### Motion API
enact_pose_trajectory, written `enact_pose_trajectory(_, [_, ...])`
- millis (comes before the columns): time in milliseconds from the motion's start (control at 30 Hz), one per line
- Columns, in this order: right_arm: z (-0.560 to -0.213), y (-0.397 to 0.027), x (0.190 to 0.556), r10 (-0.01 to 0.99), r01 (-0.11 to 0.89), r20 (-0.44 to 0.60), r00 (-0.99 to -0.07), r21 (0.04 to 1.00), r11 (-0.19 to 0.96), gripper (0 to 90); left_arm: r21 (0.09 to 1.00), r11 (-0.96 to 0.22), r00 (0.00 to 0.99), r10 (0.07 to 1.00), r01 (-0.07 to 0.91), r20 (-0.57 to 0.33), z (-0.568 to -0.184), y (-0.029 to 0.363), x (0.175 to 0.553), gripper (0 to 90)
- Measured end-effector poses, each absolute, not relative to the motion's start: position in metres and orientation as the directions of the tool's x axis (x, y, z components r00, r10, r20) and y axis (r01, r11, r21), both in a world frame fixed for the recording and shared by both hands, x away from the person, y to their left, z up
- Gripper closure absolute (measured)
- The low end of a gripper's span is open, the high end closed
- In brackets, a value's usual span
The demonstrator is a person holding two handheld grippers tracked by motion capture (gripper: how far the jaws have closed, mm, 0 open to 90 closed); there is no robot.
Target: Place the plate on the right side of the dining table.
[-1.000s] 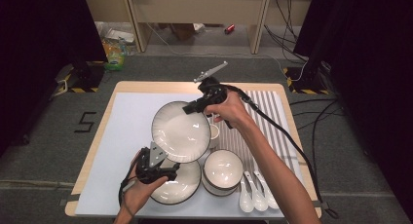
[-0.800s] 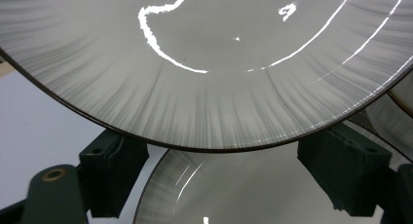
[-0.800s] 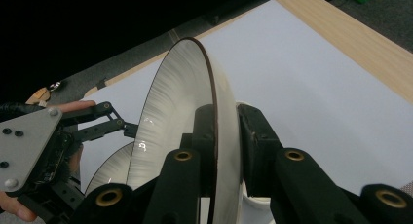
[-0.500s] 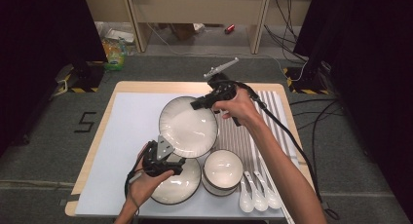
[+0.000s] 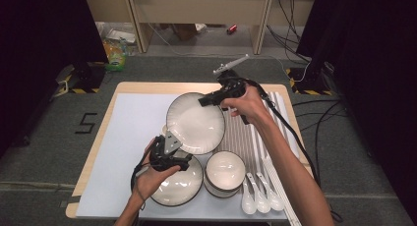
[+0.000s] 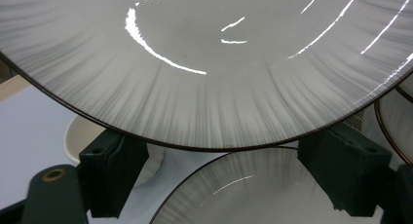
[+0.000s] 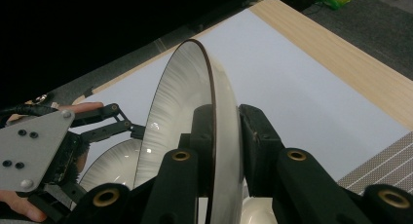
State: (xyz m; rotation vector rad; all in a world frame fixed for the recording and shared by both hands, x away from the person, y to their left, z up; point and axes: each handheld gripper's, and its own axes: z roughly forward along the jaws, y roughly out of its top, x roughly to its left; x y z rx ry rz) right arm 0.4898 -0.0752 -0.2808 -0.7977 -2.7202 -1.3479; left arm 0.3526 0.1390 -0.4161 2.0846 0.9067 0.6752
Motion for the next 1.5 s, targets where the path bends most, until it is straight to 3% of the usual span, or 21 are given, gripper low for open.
enact_pose_trajectory(1500, [-0.266,-0.124,0.494,0.512,0.45,0.187,-0.838,0.767,0.457,78.2,0.823,-0.467,0.66,0.735,0.324,0.157,-0.404,0.099,0.377,18.4])
